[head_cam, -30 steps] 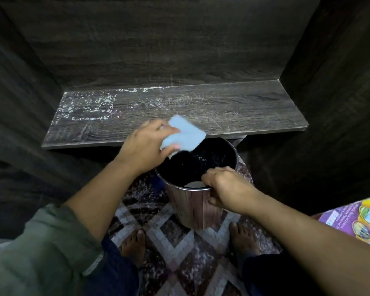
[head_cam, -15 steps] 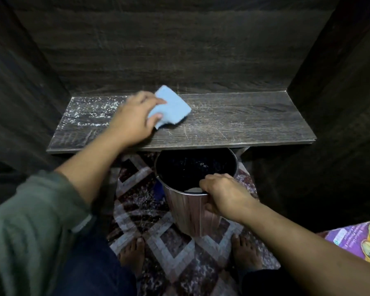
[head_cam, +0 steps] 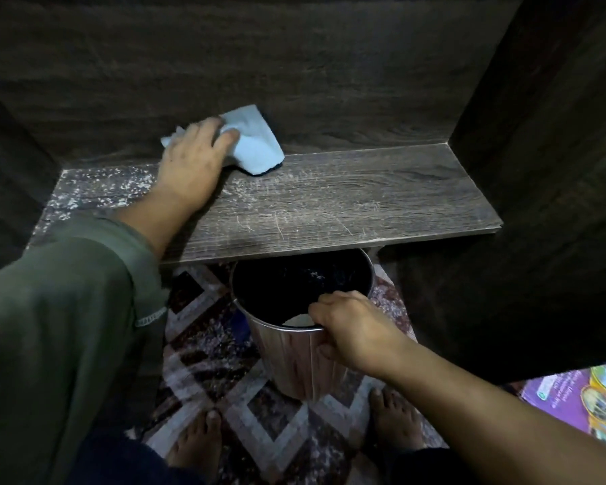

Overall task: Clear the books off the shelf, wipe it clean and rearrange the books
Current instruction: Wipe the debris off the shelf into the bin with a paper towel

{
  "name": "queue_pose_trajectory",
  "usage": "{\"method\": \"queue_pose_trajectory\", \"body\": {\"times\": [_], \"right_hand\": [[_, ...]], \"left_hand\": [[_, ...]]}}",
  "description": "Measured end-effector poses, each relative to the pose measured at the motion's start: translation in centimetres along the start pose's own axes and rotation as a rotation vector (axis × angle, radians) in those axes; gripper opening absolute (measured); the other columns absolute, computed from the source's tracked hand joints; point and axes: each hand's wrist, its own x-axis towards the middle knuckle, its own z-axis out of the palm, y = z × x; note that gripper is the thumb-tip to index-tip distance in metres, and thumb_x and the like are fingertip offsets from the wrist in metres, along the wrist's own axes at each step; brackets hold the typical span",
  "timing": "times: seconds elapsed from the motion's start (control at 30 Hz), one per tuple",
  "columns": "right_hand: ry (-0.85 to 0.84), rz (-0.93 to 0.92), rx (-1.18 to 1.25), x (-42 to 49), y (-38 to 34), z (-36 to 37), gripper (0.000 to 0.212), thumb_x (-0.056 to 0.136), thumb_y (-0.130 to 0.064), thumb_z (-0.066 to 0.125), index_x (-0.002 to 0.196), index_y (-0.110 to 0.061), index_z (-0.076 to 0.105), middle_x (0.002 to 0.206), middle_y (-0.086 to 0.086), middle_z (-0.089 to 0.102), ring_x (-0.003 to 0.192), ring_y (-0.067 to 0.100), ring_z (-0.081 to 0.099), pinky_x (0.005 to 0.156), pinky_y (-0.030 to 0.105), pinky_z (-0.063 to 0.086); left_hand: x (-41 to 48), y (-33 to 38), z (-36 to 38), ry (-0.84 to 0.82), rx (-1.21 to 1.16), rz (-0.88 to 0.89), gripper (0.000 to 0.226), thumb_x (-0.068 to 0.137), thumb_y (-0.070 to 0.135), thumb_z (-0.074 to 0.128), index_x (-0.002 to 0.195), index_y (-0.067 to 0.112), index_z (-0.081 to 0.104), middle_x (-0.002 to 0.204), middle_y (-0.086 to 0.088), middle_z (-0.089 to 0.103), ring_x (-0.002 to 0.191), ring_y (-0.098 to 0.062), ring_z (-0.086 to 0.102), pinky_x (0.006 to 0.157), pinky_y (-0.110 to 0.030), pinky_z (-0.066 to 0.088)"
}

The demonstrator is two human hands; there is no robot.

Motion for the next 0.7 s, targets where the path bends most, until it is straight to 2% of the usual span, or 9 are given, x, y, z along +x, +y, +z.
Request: {"method": "queue_pose_trajectory", "body": {"times": [0.07,0.1,0.17,0.27,0.33,0.43,0.53,0.7], "right_hand": [[-0.009,0.011,0.005,0.0,0.1,0.1,0.038,0.052,-0.022,0.080,0.081,-0.018,0.055,0.082,0.003,0.058,0.080,0.029,0.059,0.068,0.030,0.037],[-0.012,0.016,0.016,-0.1,0.1,0.1,0.038,0.053,-0.023,0.080,0.081,-0.018,0.055,0.082,0.003,0.058,0.080,0.029,0.058,0.068,0.031,0.038],[-0.008,0.021,0.030,-0.3,0.0,0.0,0.036,0.054,-0.024,0.078,0.081,-0.017,0.055,0.082,0.004,0.058,0.080,0.030,0.058,0.068,0.031,0.039],[-0.011,0.032,0.031,-0.4,-0.1,-0.1,0.034,0.059,-0.024,0.077,0.086,-0.015,0.057,0.087,0.006,0.060,0.086,0.031,0.058,0.072,0.032,0.037],[-0.034,0.039,0.025,-0.3,-0.2,-0.1,0.035,0.064,-0.023,0.076,0.093,-0.014,0.059,0.095,0.007,0.060,0.094,0.030,0.056,0.077,0.033,0.036],[-0.088,0.060,0.023,-0.4,-0.4,-0.3,0.035,0.070,-0.024,0.074,0.101,-0.016,0.058,0.104,0.005,0.059,0.103,0.027,0.053,0.082,0.032,0.034],[-0.119,0.079,0.015,-0.4,-0.4,-0.3,0.037,0.071,-0.025,0.074,0.103,-0.017,0.058,0.106,0.004,0.058,0.105,0.026,0.052,0.082,0.032,0.034],[-0.106,0.081,0.040,-0.5,-0.3,-0.3,0.032,0.070,-0.020,0.073,0.098,-0.016,0.058,0.102,0.005,0.059,0.101,0.028,0.054,0.078,0.031,0.032]], "left_hand": [[-0.3,0.4,0.4,-0.043,-0.040,0.015,0.039,0.089,0.014,0.060,0.127,0.010,0.051,0.126,-0.021,0.050,0.097,-0.043,0.056,0.071,-0.053,0.048],[-0.5,0.6,0.6,-0.066,-0.068,0.034,0.040,0.088,0.013,0.058,0.127,0.009,0.052,0.126,-0.020,0.052,0.098,-0.043,0.057,0.072,-0.052,0.048],[-0.5,1.0,1.0,-0.101,-0.153,0.020,0.038,0.091,0.016,0.051,0.128,0.010,0.054,0.128,-0.018,0.054,0.106,-0.042,0.056,0.080,-0.051,0.049],[0.8,1.6,0.3,-0.221,-0.248,-0.130,0.038,0.096,0.030,0.042,0.130,0.016,0.052,0.132,-0.016,0.053,0.114,-0.040,0.053,0.091,-0.045,0.044],[1.7,2.1,-0.5,-0.361,-0.202,-0.211,0.040,0.097,0.038,0.036,0.131,0.020,0.047,0.133,-0.016,0.051,0.117,-0.038,0.051,0.094,-0.044,0.039],[1.8,3.2,-0.7,-0.481,-0.088,-0.210,0.045,0.097,0.041,0.030,0.138,0.024,0.038,0.141,-0.012,0.044,0.124,-0.035,0.047,0.098,-0.045,0.032],[0.7,3.6,-0.5,-0.440,-0.088,-0.170,0.046,0.096,0.042,0.033,0.139,0.026,0.037,0.142,-0.009,0.044,0.125,-0.033,0.046,0.098,-0.045,0.031],[-2.4,4.8,-1.1,-0.402,-0.201,0.001,0.040,0.097,0.047,0.039,0.132,0.026,0.040,0.122,-0.014,0.048,0.116,-0.035,0.046,0.095,-0.045,0.036]]}}
